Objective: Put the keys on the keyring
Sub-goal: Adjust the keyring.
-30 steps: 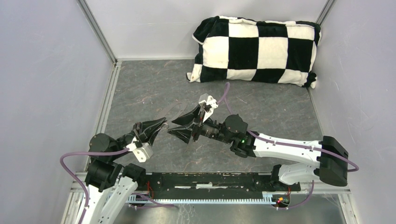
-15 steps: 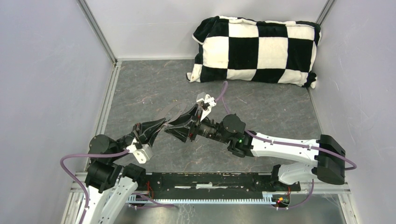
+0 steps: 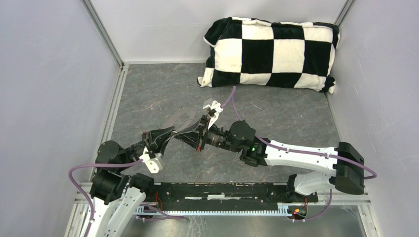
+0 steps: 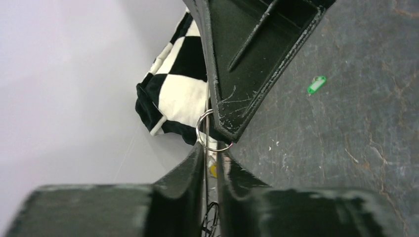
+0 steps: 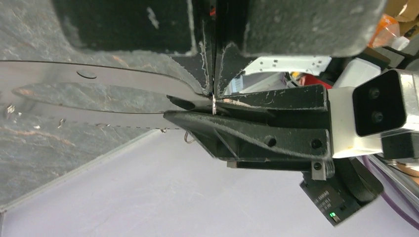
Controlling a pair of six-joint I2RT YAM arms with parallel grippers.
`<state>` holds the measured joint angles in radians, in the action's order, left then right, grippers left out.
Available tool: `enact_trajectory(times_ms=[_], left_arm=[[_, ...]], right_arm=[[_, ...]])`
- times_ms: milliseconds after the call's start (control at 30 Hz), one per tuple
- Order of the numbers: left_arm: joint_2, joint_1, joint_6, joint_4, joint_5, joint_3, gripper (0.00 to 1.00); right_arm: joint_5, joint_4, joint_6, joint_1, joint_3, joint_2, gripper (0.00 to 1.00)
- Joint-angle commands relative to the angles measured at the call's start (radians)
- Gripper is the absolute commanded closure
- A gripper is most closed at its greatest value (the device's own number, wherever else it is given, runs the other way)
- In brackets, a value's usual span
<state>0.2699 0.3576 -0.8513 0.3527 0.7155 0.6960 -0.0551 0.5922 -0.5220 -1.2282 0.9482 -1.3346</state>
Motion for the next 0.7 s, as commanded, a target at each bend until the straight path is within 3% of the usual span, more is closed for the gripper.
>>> enact_trajectory(times_ms=[0, 100, 233, 367, 667], left_arm=[[-0.006, 0.001, -0.083, 0.094, 0.039, 0.011, 0.72], [0.008, 0.001, -0.09, 0.201, 0.083, 0.045, 0.53], [0.046, 0.001, -0.074, 0.386, 0.203, 0.117, 0.4], [0.107, 0.001, -0.058, 0.546, 0.326, 0.195, 0.38], [0.206, 0.001, 0.192, 0.557, 0.434, 0.321, 0.35]], right_arm=[[0.006, -0.101, 0.041, 0.0, 0.049, 0.053, 1.0], [-0.034, -0.243, 0.097, 0.003, 0.088, 0.071, 1.0], [-0.126, -0.466, 0.199, 0.022, 0.192, 0.072, 1.0], [-0.231, -0.722, 0.322, 0.043, 0.358, 0.023, 1.0], [-0.386, -1.033, 0.593, 0.051, 0.562, -0.042, 1.0]])
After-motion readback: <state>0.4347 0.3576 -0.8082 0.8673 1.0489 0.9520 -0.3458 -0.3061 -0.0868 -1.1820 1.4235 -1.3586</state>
